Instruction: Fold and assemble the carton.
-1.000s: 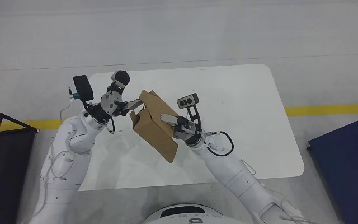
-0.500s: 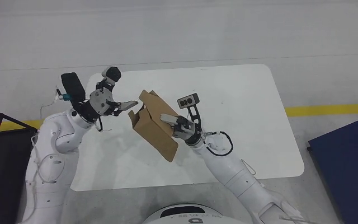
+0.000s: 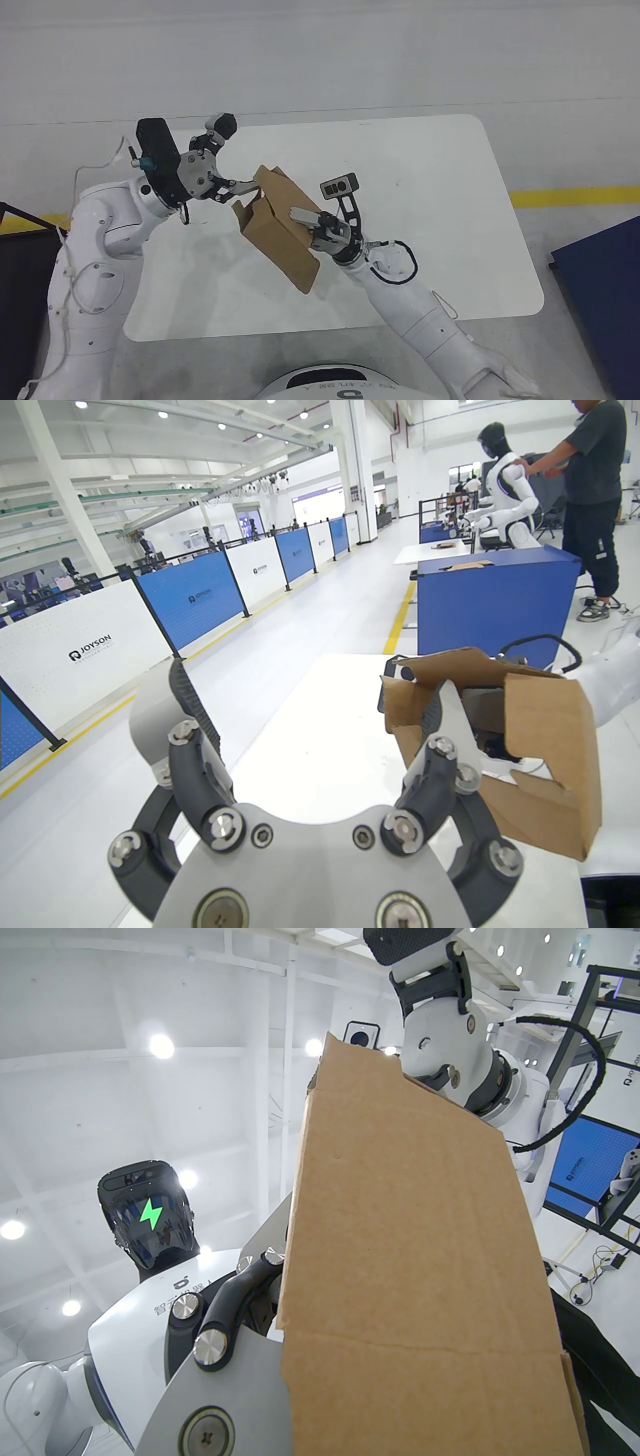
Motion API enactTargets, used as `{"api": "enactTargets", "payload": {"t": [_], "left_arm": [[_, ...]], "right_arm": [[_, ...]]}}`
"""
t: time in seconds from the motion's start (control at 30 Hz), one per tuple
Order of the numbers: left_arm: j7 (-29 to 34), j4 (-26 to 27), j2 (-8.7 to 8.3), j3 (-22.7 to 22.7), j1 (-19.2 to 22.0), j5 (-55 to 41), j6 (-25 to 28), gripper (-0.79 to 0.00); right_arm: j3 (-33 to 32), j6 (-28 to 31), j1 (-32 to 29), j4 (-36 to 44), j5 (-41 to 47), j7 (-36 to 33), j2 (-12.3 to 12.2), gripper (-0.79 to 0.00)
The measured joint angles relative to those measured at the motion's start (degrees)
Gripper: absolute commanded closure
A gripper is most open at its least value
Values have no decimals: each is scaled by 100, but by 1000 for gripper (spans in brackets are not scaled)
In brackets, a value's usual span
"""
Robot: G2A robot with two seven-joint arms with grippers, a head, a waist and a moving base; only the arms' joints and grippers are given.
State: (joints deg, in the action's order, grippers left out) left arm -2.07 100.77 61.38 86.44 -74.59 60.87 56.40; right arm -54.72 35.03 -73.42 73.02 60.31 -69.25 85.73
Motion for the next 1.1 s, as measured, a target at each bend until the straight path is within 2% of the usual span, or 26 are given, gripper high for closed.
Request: {"api": "enactTargets", "payload": {"t": [0.13, 0.37, 0.57, 0.87, 1.1], "left_arm": [[-14, 6, -9, -55, -6, 60, 40, -785], [-26, -99, -29, -78, -21, -436, 150, -785], [282, -62, -77, 1, -27, -67, 111, -785], [84, 4, -109, -162, -88, 96, 160, -785], [-75, 34, -179, -122, -156, 100, 160, -785]], "right_arm": [[-48, -25, -39, -47, 34, -25, 1, 0], [-137, -22, -102, -51, 11, -22, 3, 0], [-181, -25, -140, -41, -86, -25, 0, 0], [-164, -36, -136, -8, -227, -35, 9, 0], [-220, 26, -202, -31, -286, 79, 1, 0]]}}
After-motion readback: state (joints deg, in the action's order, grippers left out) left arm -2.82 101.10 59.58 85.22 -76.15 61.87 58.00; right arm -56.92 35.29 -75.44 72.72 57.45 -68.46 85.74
